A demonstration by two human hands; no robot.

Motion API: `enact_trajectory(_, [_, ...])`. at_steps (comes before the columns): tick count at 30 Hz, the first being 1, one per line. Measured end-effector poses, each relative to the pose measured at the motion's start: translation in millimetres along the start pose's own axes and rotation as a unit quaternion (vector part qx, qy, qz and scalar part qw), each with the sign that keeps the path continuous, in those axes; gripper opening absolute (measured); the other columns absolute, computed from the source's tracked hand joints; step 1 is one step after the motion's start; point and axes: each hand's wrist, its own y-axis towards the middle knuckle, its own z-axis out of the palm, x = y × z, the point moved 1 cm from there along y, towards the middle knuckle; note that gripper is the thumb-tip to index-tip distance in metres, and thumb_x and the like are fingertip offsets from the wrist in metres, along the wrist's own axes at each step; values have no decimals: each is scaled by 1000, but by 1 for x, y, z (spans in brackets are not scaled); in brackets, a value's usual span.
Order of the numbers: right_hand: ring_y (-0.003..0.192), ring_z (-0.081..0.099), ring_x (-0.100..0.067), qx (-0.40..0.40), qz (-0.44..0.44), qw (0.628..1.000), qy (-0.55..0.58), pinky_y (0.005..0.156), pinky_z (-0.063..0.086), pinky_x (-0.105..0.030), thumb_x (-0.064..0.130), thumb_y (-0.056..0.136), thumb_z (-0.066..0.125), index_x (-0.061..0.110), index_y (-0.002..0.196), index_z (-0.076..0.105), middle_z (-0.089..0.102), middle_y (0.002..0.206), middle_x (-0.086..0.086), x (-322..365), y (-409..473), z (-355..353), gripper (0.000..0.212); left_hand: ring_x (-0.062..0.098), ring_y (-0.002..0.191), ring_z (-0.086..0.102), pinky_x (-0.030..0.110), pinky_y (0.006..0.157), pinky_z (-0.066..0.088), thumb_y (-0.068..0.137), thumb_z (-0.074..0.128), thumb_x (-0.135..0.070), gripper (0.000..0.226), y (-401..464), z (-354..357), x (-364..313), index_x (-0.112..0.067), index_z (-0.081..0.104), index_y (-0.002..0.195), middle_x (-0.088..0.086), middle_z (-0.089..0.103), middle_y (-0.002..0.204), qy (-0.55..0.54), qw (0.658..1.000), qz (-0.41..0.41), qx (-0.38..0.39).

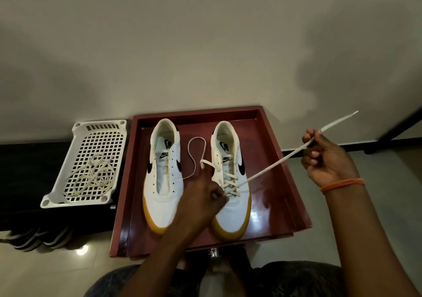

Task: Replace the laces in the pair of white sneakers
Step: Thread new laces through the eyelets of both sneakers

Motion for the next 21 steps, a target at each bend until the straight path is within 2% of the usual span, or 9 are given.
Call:
enact_trajectory(2, [36,35,-1,-4,21,1000,-12,33,26,-13,23,102,44,16,87,59,59,65,8,-7,5,-4,23,-2,62,63,17,57,47,83,75,-24,6,3,-10,-7,-23,74,76,-12,68,65,-64,987,-41,-142])
enact_trajectory(4, [34,35,0,4,53,999,-13,32,25,-12,22,102,43,17,85,58,59,63,9,-15,7,-3,23,-3,62,63,15,56,48,85,72,-19,8,7,-25,-12,-22,73,78,-13,68,66,-120,953,-68,-271])
enact_trajectory(5, [34,35,0,9,65,998,-3,32,25,-11,22,103,42,17,85,57,60,62,9,-17,8,-2,24,-5,63,63,11,57,47,86,71,-16,7,10,-33,-11,-19,72,79,-15,67,66,-125,940,-66,-311])
enact_trajectory(7, [34,35,-1,12,79,997,19,33,26,-11,23,103,40,17,85,56,61,62,10,-18,11,-3,25,-5,62,63,9,60,44,85,71,-13,7,14,-45,-4,-17,70,78,-16,64,67,-88,934,-54,-341])
enact_trajectory(9, [35,36,-1,-3,76,997,17,34,27,-11,23,104,39,18,85,55,60,64,10,-19,14,-8,25,2,63,63,24,63,46,84,69,-16,7,16,-47,7,-18,67,78,-11,66,69,-15,940,-57,-336])
enact_trajectory(11, [35,37,0,-34,67,997,13,35,28,-11,23,104,40,18,84,55,57,67,9,-21,17,-15,25,17,68,63,28,62,43,85,66,-19,5,17,-43,14,-17,65,81,-4,69,74,55,948,-64,-306])
enact_trajectory(14, [36,39,0,-63,53,997,15,35,30,-12,21,103,43,16,85,58,56,61,8,-25,18,-16,24,27,77,64,37,64,50,89,60,-21,6,21,-37,14,-16,63,89,1,68,86,129,961,-54,-240])
enact_trajectory(17, [38,39,-1,-22,42,999,22,36,32,-14,20,102,45,13,86,59,51,57,8,-28,14,-5,23,32,86,63,40,65,51,88,57,-13,13,21,-31,13,-12,63,100,6,65,99,172,966,-34,-192])
enact_trajectory(21, [42,36,-5,62,37,996,52,40,32,-16,19,95,47,12,84,56,43,56,5,-31,5,15,16,34,95,61,40,67,49,83,58,-6,24,20,-31,11,-9,61,107,9,61,109,171,968,-47,-176])
